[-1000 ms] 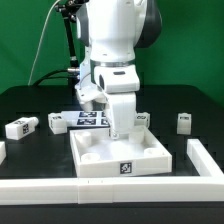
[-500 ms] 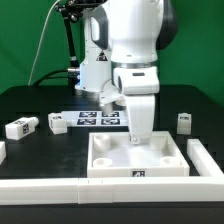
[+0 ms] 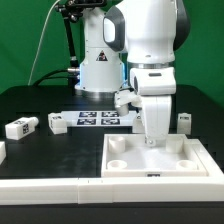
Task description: Assemble one leg
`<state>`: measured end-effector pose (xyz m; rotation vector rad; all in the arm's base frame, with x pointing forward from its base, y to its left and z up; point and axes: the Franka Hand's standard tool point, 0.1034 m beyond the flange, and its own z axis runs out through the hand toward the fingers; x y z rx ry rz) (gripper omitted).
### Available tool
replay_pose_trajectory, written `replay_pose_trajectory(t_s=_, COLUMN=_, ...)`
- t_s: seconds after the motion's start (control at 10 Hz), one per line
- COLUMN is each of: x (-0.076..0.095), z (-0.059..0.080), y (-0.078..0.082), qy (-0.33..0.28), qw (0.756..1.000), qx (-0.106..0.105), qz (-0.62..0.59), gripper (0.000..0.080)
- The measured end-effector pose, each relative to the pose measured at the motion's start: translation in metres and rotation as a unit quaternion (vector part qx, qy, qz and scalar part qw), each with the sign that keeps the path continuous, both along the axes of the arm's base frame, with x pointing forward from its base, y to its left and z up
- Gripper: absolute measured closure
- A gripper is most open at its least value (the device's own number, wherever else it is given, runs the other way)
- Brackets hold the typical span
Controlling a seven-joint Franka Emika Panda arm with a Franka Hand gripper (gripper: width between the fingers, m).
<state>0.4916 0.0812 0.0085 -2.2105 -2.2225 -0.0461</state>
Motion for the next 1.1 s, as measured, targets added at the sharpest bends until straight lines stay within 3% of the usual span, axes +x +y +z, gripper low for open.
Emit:
replay_pose_trajectory(t_s=0.2, x=0.0105, z=0.0000, y=-0.0032, qy=-0.006, qw=1.000, qx=0.001, qz=0.016, gripper=0.0736)
replay_pose_trajectory(t_s=0.7, x=0.0110, z=-0.0001, y=-0.0015, qy=-0.005, qw=1.000, qx=0.001, qz=0.008, gripper=0.0712)
replay_pose_trajectory(t_s=0.8, x=0.0110, z=-0.0001, y=-0.0016, qy=-0.005, qw=1.000, qx=0.001, qz=0.008, gripper=0.0533)
replay_pose_trajectory(t_s=0.9, x=0.0110, z=-0.0002, y=-0.0017, qy=-0.005, qw=1.000, qx=0.001, qz=0.008, gripper=0.0533)
replay_pose_trajectory(t_s=1.0, x=0.0110, z=-0.0002, y=-0.0018, qy=-0.005, qw=1.000, qx=0.001, qz=0.008, gripper=0.0352)
replay_pose_trajectory(t_s=1.1, x=0.0110, z=-0.0002, y=-0.0019, qy=-0.005, qw=1.000, qx=0.001, qz=0.008, gripper=0.0226)
